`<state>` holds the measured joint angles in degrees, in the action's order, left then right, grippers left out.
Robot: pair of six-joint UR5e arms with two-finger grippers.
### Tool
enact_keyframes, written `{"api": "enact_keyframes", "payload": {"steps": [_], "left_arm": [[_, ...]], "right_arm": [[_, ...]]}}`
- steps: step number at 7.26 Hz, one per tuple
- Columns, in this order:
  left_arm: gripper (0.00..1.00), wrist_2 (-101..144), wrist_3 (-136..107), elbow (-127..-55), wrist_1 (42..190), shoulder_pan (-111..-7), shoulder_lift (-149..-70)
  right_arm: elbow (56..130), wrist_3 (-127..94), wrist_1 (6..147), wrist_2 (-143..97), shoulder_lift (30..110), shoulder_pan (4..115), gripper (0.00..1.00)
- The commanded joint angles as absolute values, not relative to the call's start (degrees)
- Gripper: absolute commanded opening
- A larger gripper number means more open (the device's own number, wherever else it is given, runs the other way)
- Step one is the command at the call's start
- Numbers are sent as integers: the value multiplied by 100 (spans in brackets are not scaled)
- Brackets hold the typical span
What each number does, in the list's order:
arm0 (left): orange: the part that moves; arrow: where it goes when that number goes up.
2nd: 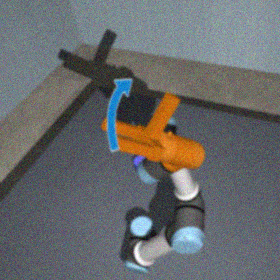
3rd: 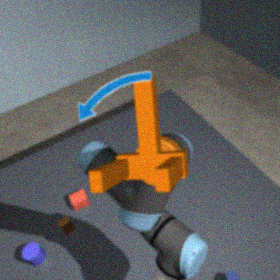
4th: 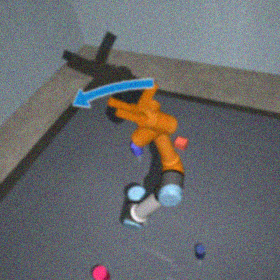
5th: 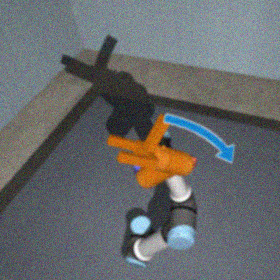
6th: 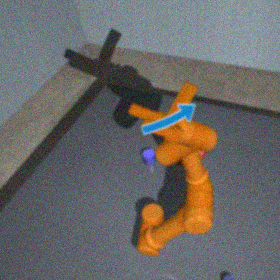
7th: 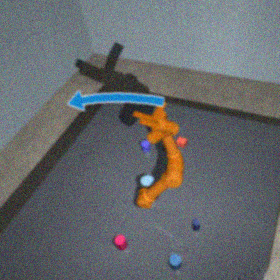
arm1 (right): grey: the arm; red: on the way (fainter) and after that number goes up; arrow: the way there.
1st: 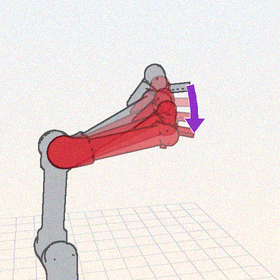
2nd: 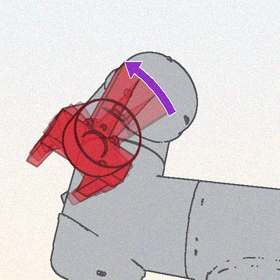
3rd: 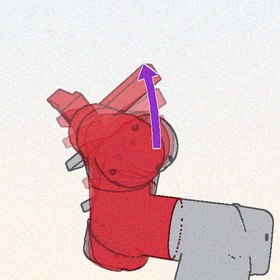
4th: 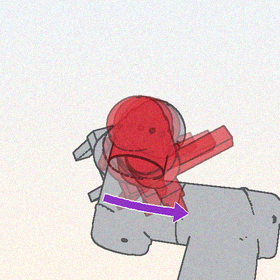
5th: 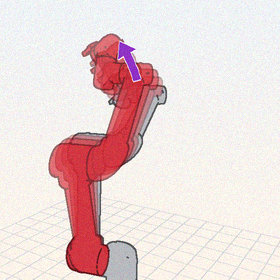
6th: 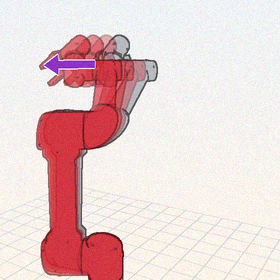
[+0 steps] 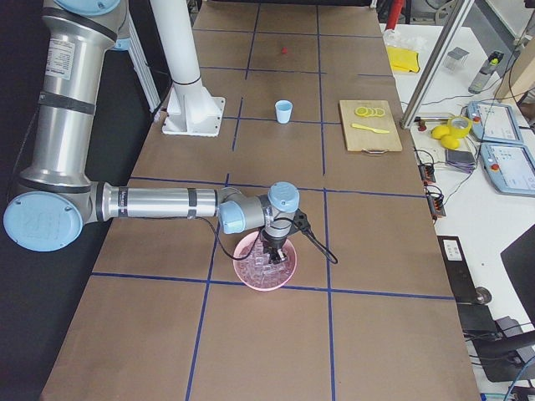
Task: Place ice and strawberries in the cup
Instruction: 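Lower the right gripper into the bowl and pinch one ice cube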
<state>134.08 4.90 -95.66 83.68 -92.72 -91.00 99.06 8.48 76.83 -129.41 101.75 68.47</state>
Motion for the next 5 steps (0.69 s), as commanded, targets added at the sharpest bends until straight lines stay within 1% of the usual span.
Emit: {"api": "enact_keyframes", "payload": {"steps": [1, 3, 4, 5], "left_arm": [[100, 13412, 483, -9580, 8358, -9264, -9097], [100, 13412, 483, -9580, 8358, -9272, -9097], [100, 13403, 483, -9580, 8358, -9272, -9097], [100, 13403, 483, -9597, 8358, -9272, -9097]], "right_arm": [[9931, 914, 7682, -12937, 10169, 6847, 3], [10202, 914, 7716, -13016, 10169, 6969, 0], [10613, 923, 8187, -13043, 10178, 7109, 0], [11305, 923, 9105, -13034, 10152, 7154, 0]]}}
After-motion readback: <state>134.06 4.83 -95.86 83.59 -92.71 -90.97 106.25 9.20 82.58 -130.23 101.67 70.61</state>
